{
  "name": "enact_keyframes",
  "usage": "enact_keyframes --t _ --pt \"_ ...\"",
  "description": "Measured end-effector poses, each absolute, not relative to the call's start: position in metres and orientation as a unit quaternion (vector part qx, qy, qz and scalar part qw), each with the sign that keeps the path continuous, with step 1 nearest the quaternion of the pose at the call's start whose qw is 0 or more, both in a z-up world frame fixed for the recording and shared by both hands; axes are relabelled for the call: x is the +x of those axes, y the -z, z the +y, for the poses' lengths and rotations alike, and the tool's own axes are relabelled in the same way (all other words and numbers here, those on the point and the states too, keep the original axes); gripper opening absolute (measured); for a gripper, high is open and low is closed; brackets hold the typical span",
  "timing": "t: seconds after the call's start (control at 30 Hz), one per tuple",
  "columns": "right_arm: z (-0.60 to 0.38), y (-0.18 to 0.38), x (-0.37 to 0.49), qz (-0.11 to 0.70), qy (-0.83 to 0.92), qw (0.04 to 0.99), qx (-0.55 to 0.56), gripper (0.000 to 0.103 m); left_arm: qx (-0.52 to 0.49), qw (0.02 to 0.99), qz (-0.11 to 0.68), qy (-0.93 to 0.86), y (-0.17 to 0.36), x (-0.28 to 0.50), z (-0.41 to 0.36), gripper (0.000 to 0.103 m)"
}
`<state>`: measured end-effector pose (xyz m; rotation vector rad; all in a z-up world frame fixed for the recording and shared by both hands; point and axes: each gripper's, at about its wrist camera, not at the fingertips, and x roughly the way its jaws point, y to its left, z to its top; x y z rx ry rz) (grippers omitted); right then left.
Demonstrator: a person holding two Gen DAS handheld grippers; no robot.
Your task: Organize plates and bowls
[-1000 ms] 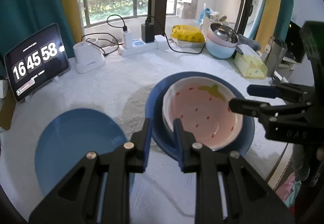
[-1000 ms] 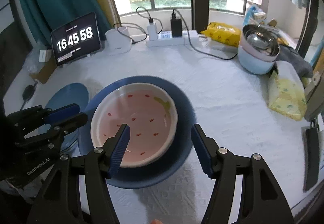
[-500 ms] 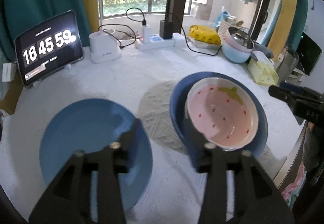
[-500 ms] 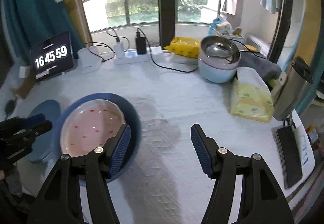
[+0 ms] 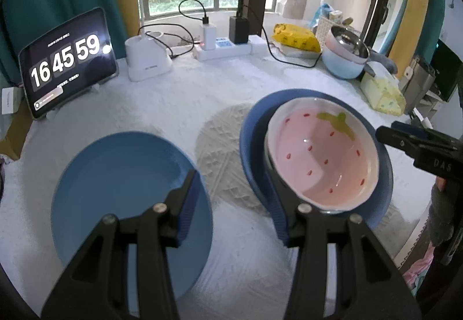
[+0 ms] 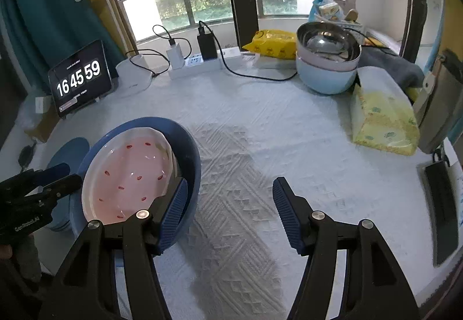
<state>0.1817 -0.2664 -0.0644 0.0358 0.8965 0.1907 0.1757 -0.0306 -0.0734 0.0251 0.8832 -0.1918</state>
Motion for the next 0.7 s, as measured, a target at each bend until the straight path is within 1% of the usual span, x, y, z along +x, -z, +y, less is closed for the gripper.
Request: enact_keyframes --t 0.43,0.7 --pt "-0.259 0.085 0.190 0.457 -0.115 0.882 0.017 0.065 0.051 0.898 0.432 0.064 0.082 0.186 -0.046 0.048" --pt "-0.264 0.089 0.192 0.463 -0.113 0.878 0.043 0.066 0.038 0.897 0.436 0.065 0.084 0.188 -0.042 0.047"
